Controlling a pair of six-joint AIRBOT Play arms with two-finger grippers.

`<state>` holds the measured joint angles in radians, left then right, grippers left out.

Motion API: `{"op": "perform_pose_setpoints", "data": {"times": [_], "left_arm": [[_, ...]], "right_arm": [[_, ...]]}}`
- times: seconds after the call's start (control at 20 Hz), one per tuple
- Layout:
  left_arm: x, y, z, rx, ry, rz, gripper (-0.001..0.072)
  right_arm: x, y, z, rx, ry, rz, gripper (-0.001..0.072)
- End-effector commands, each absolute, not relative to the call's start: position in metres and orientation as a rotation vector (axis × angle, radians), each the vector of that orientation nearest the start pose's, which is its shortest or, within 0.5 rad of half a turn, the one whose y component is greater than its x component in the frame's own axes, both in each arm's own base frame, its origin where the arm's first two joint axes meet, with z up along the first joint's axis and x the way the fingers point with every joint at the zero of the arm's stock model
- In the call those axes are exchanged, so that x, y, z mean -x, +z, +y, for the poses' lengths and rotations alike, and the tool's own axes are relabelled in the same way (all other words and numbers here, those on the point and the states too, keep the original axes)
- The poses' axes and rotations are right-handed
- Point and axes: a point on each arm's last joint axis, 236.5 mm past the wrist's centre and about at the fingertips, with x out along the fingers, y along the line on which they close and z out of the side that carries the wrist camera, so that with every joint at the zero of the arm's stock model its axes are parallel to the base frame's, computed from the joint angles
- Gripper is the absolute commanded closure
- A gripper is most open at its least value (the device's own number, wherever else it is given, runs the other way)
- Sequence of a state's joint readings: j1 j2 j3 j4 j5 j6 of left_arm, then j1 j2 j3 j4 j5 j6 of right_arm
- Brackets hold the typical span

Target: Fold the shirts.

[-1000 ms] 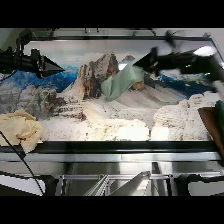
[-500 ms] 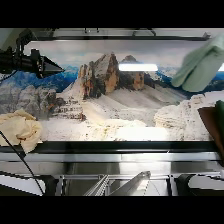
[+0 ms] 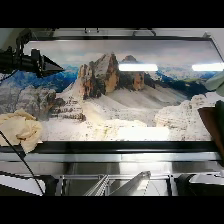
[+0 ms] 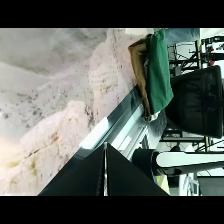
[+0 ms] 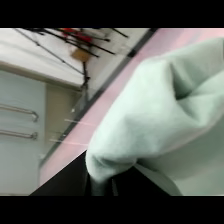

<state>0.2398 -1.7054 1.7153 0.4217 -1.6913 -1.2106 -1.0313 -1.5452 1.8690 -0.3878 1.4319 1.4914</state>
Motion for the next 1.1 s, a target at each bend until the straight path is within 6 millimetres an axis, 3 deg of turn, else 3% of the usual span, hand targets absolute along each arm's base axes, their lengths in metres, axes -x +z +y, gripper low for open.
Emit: {"op": "perform_pose_setpoints", "data": {"times": [0.0,0.1,0.2,0.25,0.45,0.55,0.7,0.75,0.8,0.85,1.05], "left_arm": [[-0.433,0.140,-0.114,0.704,-0.993,1.160,0.0705],[-0.432,0.140,-0.114,0.703,-0.995,1.161,0.0705],[-0.432,0.140,-0.114,0.703,-0.995,1.160,0.0705],[-0.432,0.140,-0.114,0.702,-0.995,1.160,0.0705],[-0.430,0.140,-0.114,0.690,-1.008,1.157,0.0705],[-0.430,0.140,-0.114,0.689,-1.011,1.160,0.0705],[-0.430,0.140,-0.114,0.689,-1.010,1.160,0.0704],[-0.429,0.140,-0.114,0.689,-1.011,1.160,0.0705],[-0.429,0.140,-0.114,0.690,-1.011,1.161,0.0705],[-0.429,0.140,-0.114,0.689,-1.013,1.162,0.0704],[-0.429,0.140,-0.114,0.690,-1.014,1.164,0.0705]], "right_arm": [[-0.332,0.218,-0.295,-0.991,-0.303,0.680,0.0689],[-0.256,0.174,-0.321,-0.917,-0.640,0.923,0.0689],[-0.186,0.147,-0.330,-0.886,-0.874,1.131,0.0689],[-0.162,0.137,-0.330,-0.891,-0.944,1.194,0.0689],[-0.104,0.093,-0.319,-1.018,-1.142,1.323,0.0689],[-0.083,0.062,-0.313,-1.027,-1.183,1.421,0.0688],[-0.076,0.007,-0.306,-1.032,-1.174,1.478,0.0686],[-0.075,-0.009,-0.302,-1.039,-1.162,1.502,0.0573],[-0.073,-0.021,-0.298,-1.050,-1.150,1.529,0.0286],[-0.072,-0.030,-0.296,-1.066,-1.138,1.562,0.0062],[-0.069,-0.032,-0.286,-1.109,-1.114,1.636,0.0056]]}}
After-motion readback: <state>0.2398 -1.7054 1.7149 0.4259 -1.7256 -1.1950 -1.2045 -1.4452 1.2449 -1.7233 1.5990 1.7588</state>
